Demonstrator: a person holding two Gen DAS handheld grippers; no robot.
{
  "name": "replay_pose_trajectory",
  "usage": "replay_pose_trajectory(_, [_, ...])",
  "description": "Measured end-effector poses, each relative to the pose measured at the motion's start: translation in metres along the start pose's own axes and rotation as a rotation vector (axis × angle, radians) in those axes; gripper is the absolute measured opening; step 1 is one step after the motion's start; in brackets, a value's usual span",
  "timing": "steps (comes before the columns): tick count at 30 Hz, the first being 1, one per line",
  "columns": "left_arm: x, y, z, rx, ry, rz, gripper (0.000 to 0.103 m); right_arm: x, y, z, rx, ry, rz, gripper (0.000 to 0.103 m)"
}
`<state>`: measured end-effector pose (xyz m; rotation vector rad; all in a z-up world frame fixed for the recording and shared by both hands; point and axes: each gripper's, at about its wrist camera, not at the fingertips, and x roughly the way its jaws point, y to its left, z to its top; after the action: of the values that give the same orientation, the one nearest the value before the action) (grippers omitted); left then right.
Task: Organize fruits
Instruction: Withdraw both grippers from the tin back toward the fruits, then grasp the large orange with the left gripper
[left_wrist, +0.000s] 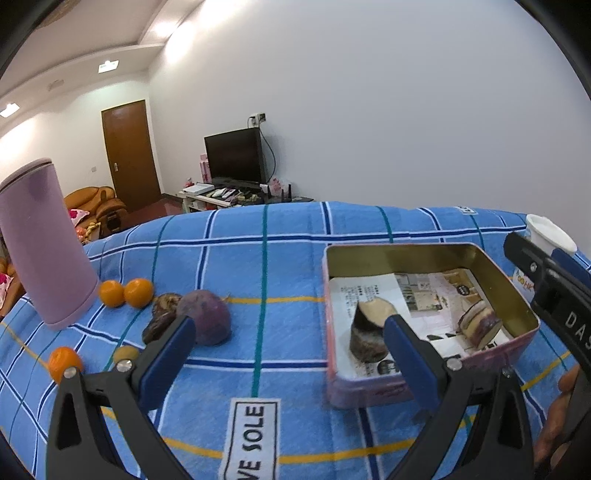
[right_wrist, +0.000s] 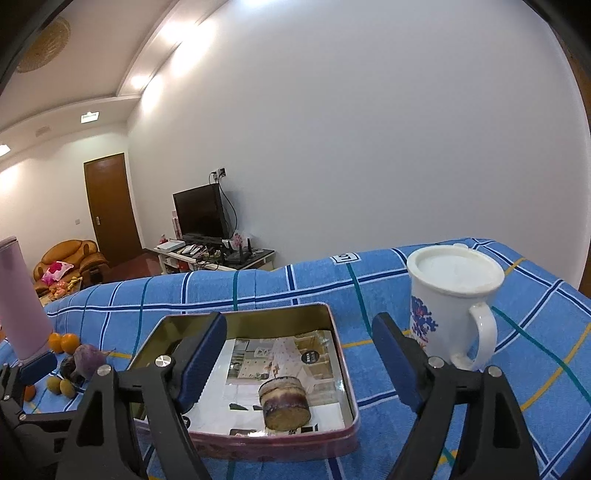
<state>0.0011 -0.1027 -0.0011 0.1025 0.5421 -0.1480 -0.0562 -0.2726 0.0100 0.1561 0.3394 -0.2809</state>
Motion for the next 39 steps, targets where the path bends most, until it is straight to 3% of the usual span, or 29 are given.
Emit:
replay_pose_trajectory(23, [-0.014,0.048,-0.011,-0.067,0.037,-0.015,0.103,-0.013,0.033,-0.011,-0.035,0.025,0.041,0.083])
replay_pose_trajectory(39, [-0.022,0.1,-0.012,-0.138,0.023,0.005,0.103,-0.012,0.092,-0.022,-0.103,0.078,0.124,0.083])
